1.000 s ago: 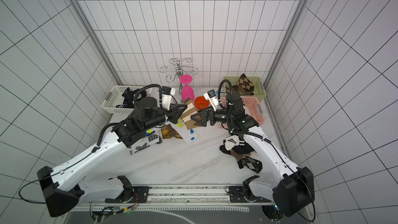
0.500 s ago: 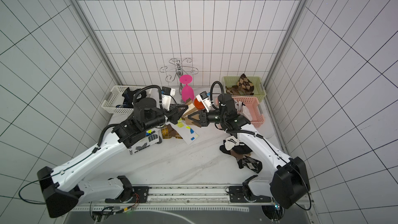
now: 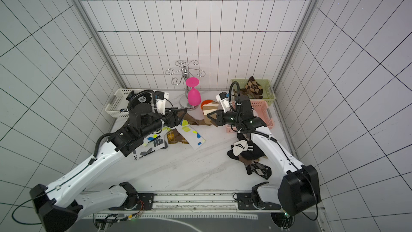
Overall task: Sort the socks into the basket by color
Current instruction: Pick up the sock at the center of the board, then place the sock in the bin.
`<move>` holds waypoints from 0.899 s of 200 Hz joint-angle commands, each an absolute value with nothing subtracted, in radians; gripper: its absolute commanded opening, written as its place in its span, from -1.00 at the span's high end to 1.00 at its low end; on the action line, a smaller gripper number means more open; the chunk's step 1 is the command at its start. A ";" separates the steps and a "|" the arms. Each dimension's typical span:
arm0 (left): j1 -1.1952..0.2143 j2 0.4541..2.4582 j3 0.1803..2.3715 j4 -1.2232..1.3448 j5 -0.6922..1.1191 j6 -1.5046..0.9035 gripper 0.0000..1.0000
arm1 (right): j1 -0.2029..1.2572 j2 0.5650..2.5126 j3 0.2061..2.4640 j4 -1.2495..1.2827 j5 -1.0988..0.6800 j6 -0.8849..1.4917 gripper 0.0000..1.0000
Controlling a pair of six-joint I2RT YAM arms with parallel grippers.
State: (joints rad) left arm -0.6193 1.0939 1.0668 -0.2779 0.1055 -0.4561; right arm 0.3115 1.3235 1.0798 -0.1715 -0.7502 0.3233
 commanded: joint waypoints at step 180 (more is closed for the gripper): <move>-0.587 1.129 1.012 -0.259 0.176 -0.455 -0.31 | 0.023 2.236 1.985 0.209 -0.237 0.277 1.00</move>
